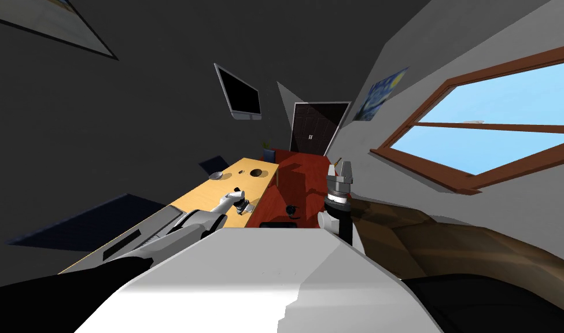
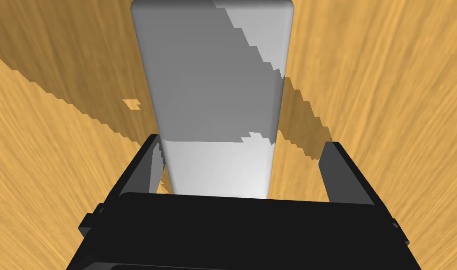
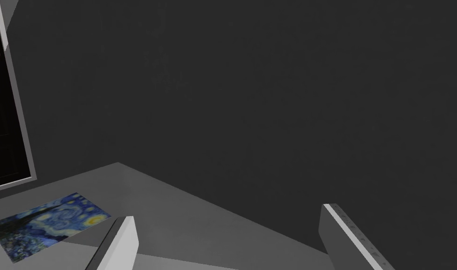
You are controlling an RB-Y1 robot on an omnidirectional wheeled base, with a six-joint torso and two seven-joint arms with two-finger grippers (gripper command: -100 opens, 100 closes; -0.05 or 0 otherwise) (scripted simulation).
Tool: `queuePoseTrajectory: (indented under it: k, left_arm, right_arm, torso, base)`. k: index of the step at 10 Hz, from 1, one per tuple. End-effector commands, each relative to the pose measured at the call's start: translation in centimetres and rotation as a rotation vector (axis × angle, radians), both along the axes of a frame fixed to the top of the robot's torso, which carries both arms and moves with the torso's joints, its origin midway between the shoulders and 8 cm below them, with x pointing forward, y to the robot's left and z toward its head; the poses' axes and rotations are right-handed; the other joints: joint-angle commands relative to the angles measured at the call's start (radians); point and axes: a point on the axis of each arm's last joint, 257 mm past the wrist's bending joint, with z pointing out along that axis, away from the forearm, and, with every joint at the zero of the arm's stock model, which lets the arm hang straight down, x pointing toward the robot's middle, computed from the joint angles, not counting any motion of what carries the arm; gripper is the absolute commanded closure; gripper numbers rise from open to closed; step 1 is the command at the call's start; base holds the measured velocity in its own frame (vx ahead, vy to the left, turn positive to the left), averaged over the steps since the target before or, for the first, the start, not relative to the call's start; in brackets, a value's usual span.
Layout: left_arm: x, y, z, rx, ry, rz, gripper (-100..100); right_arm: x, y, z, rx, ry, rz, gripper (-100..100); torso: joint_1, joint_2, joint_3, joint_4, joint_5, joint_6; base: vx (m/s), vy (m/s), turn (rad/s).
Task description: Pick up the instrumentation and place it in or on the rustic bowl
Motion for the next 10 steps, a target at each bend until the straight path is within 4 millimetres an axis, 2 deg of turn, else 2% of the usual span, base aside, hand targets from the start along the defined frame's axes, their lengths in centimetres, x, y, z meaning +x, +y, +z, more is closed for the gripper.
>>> queuePoseTrajectory:
  k: [1, 5, 6, 7, 9, 10]
  left_arm:
    - [0.0, 0.0, 0.0, 0.000, 0.000, 0.000, 100]
    - [0.0, 0.0, 0.0, 0.000, 0.000, 0.000, 100]
    - [0.0, 0.0, 0.0, 0.000, 0.000, 0.000, 0]
    - [0.1, 1.3, 0.7, 0.001, 0.001, -0.022, 100]
    - [0.0, 2.7, 1.4, 0.002, 0.000, -0.047, 100]
    - [0.0, 2.7, 1.4, 0.002, 0.000, -0.047, 100]
  right_arm:
    - [0.0, 0.0, 0.0, 0.000, 0.000, 0.000, 0]
    - [0.0, 0.0, 0.0, 0.000, 0.000, 0.000, 0]
    - [0.0, 0.0, 0.0, 0.000, 0.000, 0.000, 0]
    - [0.0, 0.0, 0.0, 0.000, 0.000, 0.000, 0]
    - [0.0, 0.0, 0.0, 0.000, 0.000, 0.000, 0]
    - [0.0, 0.0, 0.0, 0.000, 0.000, 0.000, 0]
  torso:
    - [0.000, 0.000, 0.000, 0.000, 0.000, 0.000]
    - [-0.002, -0.002, -0.001, 0.000, -0.001, 0.000]
    - [-0.002, -0.002, -0.001, 0.000, -0.001, 0.000]
    - [-0.003, -0.002, -0.001, 0.000, -0.001, 0.000]
    - [-0.011, -0.006, -0.003, -0.001, -0.002, -0.001]
    - [-0.012, -0.007, -0.004, -0.001, -0.003, 0.000]
  base:
    - [0.000, 0.004, -0.013]
    - [-0.001, 0.001, 0.003]
    - [0.000, 0.000, 0.000]
    - [0.060, -0.084, 0.182]
    - [0.089, -0.155, 0.184]
    - [0.044, -0.105, 0.049]
